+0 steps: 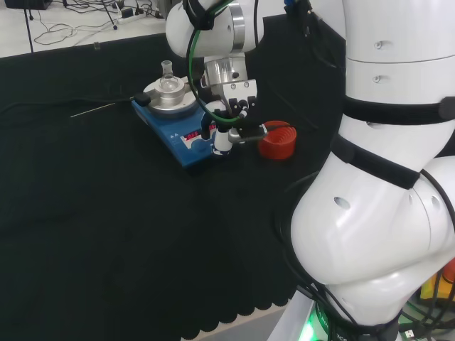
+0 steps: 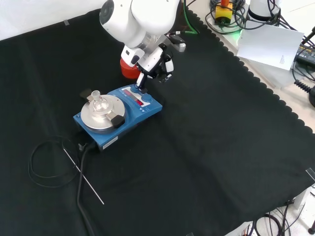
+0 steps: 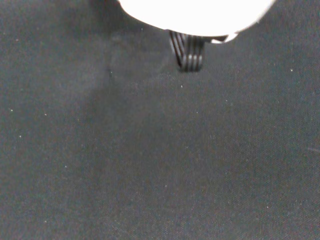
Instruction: Turn on the heater.
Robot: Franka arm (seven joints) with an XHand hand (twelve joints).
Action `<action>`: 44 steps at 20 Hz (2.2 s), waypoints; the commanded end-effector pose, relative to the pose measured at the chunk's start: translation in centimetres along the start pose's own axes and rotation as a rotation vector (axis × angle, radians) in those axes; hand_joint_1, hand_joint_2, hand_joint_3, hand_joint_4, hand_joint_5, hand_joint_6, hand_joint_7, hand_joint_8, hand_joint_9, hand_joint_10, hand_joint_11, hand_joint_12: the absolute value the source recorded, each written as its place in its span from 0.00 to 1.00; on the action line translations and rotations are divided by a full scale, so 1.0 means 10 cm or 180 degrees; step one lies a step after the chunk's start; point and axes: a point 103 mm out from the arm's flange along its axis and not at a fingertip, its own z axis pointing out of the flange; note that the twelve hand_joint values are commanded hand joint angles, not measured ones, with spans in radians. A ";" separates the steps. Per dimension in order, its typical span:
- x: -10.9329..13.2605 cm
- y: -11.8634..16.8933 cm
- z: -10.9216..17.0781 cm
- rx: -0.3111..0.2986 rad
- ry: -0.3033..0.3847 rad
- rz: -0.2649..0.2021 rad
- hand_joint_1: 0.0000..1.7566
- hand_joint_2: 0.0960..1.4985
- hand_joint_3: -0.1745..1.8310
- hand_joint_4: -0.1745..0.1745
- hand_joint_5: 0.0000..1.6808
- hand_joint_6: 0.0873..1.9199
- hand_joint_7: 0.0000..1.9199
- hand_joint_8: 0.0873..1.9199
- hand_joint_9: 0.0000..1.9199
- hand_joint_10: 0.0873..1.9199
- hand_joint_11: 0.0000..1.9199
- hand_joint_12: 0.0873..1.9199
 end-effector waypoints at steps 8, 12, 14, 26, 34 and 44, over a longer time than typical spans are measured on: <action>0.14 -0.02 -0.04 -0.0030 -0.0013 -0.0084 0.83 0.37 0.66 0.35 0.21 0.42 0.88 0.77 0.91 0.74 0.68 0.71; 0.17 0.00 -0.02 -0.0016 -0.0030 -0.0101 0.83 0.37 0.66 0.35 0.21 0.41 0.88 0.77 0.91 0.73 0.68 0.71; 0.20 -0.01 -0.03 -0.0018 -0.0043 -0.0091 0.83 0.37 0.66 0.36 0.21 0.41 0.88 0.77 0.91 0.73 0.69 0.71; 0.25 -0.01 0.00 -0.0007 -0.0030 -0.0073 0.83 0.36 0.67 0.35 0.22 0.42 0.89 0.76 0.92 0.73 0.69 0.71; 0.25 -0.03 0.00 -0.0003 -0.0021 -0.0050 0.83 0.36 0.67 0.35 0.22 0.42 0.89 0.76 0.92 0.73 0.69 0.71; 0.24 -0.01 0.05 0.0016 -0.0015 -0.0028 0.83 0.36 0.68 0.35 0.23 0.42 0.89 0.76 0.92 0.73 0.69 0.71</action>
